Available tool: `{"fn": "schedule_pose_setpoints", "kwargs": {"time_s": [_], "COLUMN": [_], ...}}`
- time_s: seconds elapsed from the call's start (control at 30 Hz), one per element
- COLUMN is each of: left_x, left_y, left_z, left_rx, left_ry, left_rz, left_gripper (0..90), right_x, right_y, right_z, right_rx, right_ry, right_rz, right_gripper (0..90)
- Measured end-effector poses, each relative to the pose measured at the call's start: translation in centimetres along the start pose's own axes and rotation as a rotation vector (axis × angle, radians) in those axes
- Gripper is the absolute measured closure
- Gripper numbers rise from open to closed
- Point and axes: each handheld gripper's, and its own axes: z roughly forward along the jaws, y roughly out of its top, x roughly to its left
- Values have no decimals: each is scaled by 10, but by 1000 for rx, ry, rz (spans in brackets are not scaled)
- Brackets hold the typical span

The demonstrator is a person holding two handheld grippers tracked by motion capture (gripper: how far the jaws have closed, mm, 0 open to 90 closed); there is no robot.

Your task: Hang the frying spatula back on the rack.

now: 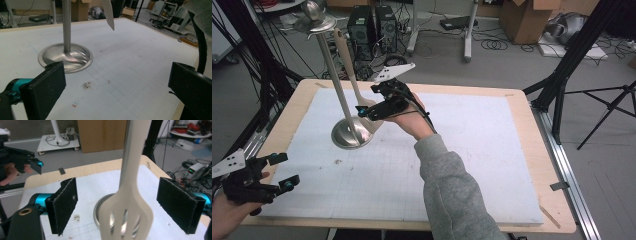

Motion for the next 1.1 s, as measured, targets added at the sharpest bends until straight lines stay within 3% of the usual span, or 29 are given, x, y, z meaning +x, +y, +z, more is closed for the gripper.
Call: {"fn": "schedule_pose_setpoints", "kwargs": {"time_s": [0.17,0.53,0.77,1.1], "left_x": [2,5,4,6], "left_y": [-1,0,1,3], "left_z": [7,19,21,21], "left_rx": [16,24,9,-16], "left_ry": [-6,-19,-18,-8], "left_rz": [-1,0,2,15], "left_gripper": [18,18,18,18], "right_x": [-1,-9,-10,-11], "right_y": [-11,-31,-34,-44], "right_z": [-7,-34,-49,-58], "right_rx": [-15,-25,-40,-42], "right_ry": [24,-4,-14,-12], "right_rz": [8,41,37,41], "right_gripper": [150,147,147,147]}}
